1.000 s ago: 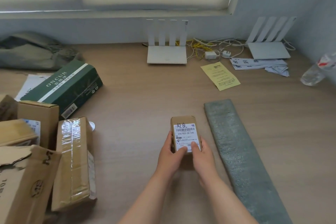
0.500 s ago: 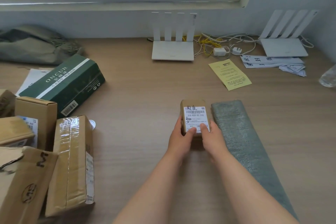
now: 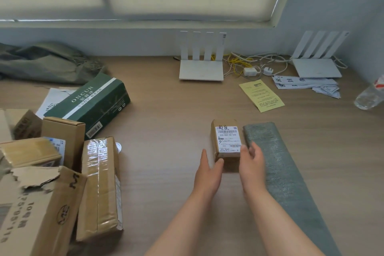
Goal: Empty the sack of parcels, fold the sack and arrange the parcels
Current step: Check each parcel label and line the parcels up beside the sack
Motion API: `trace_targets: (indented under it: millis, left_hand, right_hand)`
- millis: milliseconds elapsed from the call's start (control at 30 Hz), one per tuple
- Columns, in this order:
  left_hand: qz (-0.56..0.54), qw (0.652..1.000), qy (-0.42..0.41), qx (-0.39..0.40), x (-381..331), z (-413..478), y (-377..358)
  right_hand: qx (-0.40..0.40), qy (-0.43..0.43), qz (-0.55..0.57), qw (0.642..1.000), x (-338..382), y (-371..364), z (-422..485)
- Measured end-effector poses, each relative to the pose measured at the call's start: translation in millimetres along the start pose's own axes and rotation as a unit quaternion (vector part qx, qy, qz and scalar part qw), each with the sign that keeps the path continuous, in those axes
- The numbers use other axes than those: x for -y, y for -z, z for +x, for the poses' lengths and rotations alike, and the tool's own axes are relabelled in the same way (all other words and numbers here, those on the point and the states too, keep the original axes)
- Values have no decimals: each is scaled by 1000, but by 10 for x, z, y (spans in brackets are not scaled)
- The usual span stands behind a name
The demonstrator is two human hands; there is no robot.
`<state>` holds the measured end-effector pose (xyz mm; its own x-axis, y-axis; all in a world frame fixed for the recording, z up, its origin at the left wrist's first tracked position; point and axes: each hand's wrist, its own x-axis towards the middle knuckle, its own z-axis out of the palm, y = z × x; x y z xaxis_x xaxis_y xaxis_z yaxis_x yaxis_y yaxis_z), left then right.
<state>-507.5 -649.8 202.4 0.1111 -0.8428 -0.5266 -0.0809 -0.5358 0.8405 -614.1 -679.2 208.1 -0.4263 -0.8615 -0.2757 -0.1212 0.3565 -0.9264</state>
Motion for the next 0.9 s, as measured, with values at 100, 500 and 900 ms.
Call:
trace_targets:
  millis: [100,500,900]
  left_hand:
    - [-39,999,-8,-2,91,-364,203]
    - [-49,993,-105,-29,-88,-1590,1279]
    - [-72,976,-166,-121,-85,-2428,2990]
  right_hand:
    - [19,-24,99,995,78,40,-417]
    - [113,-48,209,970,611,-151,-1994]
    - [232,-22,150,961,1155,-1122,-3431]
